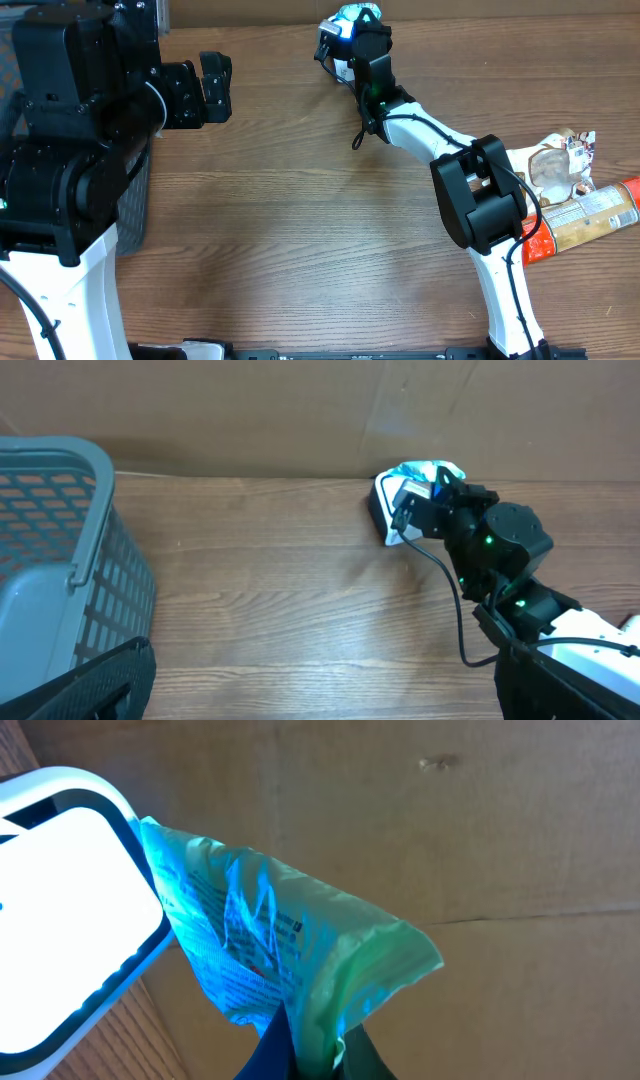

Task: Scan the item barcode
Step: 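Hold the snack bar in front of the scanner, then carry the snack bar right and drop it on the pile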

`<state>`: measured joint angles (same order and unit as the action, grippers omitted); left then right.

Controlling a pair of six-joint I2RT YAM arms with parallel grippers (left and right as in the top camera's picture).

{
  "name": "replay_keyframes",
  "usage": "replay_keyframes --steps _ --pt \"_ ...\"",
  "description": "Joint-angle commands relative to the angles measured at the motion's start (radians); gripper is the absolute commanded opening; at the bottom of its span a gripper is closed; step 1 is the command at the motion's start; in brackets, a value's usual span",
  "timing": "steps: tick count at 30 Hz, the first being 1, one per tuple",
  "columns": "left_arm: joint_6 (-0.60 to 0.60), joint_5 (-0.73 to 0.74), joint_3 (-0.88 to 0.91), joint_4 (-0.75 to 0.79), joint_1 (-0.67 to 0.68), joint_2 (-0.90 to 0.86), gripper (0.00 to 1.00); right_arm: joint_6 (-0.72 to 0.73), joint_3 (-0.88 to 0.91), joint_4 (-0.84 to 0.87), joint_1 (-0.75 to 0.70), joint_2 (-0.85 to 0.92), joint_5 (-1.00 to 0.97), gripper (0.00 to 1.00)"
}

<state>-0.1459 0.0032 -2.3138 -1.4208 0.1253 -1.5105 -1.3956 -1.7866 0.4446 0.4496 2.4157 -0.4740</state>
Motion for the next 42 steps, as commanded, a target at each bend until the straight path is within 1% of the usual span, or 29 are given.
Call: replay_keyframes --steps 1,7,11,15,16,18,20,22,26,28,29,30,32,34,35,38,42 --pt "0.019 -0.007 0.001 0.003 0.002 -0.006 0.99 0.011 -0.008 -0.002 -0.002 0.005 0.005 0.04" --pt "0.019 -0.007 0.001 0.003 0.002 -0.006 1.00 0.011 -0.008 -0.034 -0.002 0.005 0.005 0.04" --pt "0.019 -0.007 0.001 0.003 0.002 -0.006 1.00 0.011 -0.008 0.034 0.008 -0.004 -0.011 0.04" --pt "0.019 -0.007 0.001 0.003 0.002 -0.006 1.00 0.012 -0.009 0.040 0.019 -0.057 -0.017 0.04" --pt "0.019 -0.007 0.001 0.003 0.002 -0.006 1.00 0.034 -0.009 0.035 0.024 -0.086 -0.031 0.04" --pt "0.019 -0.006 0.001 0.003 0.002 -0.006 1.00 0.125 -0.008 -0.003 0.034 -0.140 -0.057 0.04" --pt "0.019 -0.007 0.001 0.003 0.002 -0.006 1.00 0.225 -0.009 -0.108 0.041 -0.206 -0.072 0.04" --pt "0.019 -0.007 0.001 0.003 0.002 -0.006 1.00 0.327 -0.009 -0.270 0.050 -0.287 -0.071 0.04" --pt "0.019 -0.007 0.001 0.003 0.002 -0.006 1.00 0.589 -0.009 -0.594 0.058 -0.459 -0.010 0.04" --pt "0.019 -0.007 0.001 0.003 0.002 -0.006 1.00 0.750 -0.009 -0.771 0.057 -0.550 0.059 0.04" --pt "0.019 -0.007 0.001 0.003 0.002 -0.006 0.99 0.906 -0.009 -0.928 0.046 -0.629 0.106 0.04" --pt "0.019 -0.007 0.001 0.003 0.002 -0.006 1.00 1.003 -0.009 -1.014 0.034 -0.668 0.123 0.04" --pt "0.019 -0.007 0.001 0.003 0.002 -0.006 1.00 1.160 -0.009 -1.183 -0.002 -0.739 0.185 0.04" --pt "0.019 -0.007 0.001 0.003 0.002 -0.006 1.00 1.224 -0.009 -1.321 -0.046 -0.788 0.266 0.04" --pt "0.019 -0.007 0.001 0.003 0.002 -0.006 1.00 1.234 -0.009 -1.387 -0.074 -0.807 0.313 0.04" --pt "0.019 -0.007 0.001 0.003 0.002 -0.006 1.00 1.235 -0.009 -1.564 -0.166 -0.834 0.419 0.04" --pt "0.019 -0.006 0.001 0.003 0.002 -0.006 1.00 1.235 0.001 -1.741 -0.319 -0.825 0.474 0.04"
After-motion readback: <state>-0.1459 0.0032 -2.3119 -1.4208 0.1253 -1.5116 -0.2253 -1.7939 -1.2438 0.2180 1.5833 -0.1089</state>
